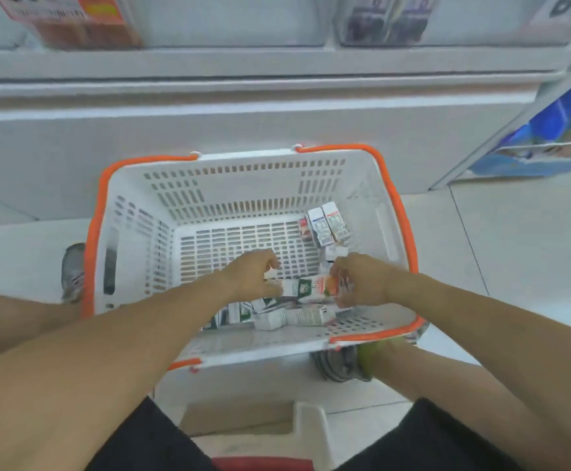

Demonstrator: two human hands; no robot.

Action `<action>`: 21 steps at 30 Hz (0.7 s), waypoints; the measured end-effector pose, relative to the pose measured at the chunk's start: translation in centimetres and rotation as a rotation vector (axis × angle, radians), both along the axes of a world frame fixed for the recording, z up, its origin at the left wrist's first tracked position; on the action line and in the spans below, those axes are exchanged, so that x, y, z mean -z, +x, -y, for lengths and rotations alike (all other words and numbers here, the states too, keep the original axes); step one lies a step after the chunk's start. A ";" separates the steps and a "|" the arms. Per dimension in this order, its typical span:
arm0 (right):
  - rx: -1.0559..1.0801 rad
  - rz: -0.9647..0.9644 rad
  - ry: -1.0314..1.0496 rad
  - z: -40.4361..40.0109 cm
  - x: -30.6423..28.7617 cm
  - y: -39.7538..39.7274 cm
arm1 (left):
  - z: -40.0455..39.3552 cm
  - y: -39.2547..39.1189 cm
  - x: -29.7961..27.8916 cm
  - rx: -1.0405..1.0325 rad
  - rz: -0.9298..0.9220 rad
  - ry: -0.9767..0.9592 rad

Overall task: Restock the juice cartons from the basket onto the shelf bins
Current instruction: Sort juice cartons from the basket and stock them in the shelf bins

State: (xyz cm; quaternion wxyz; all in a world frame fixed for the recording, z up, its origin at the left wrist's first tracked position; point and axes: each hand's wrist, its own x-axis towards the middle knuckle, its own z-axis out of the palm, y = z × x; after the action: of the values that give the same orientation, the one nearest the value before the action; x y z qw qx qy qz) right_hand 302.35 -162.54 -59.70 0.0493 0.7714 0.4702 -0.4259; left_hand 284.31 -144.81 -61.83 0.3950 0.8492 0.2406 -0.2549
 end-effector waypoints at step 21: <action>0.355 0.133 0.515 -5.0 -7.9 1.6 | -6.5 0.9 -3.9 -0.924 0.318 -0.737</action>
State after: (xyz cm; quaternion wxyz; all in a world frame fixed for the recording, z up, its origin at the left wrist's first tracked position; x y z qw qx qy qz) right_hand 303.97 -157.49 -51.77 -0.1919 0.8548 0.4162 -0.2434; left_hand 285.17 -138.31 -57.96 0.7636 0.4922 0.4179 0.0062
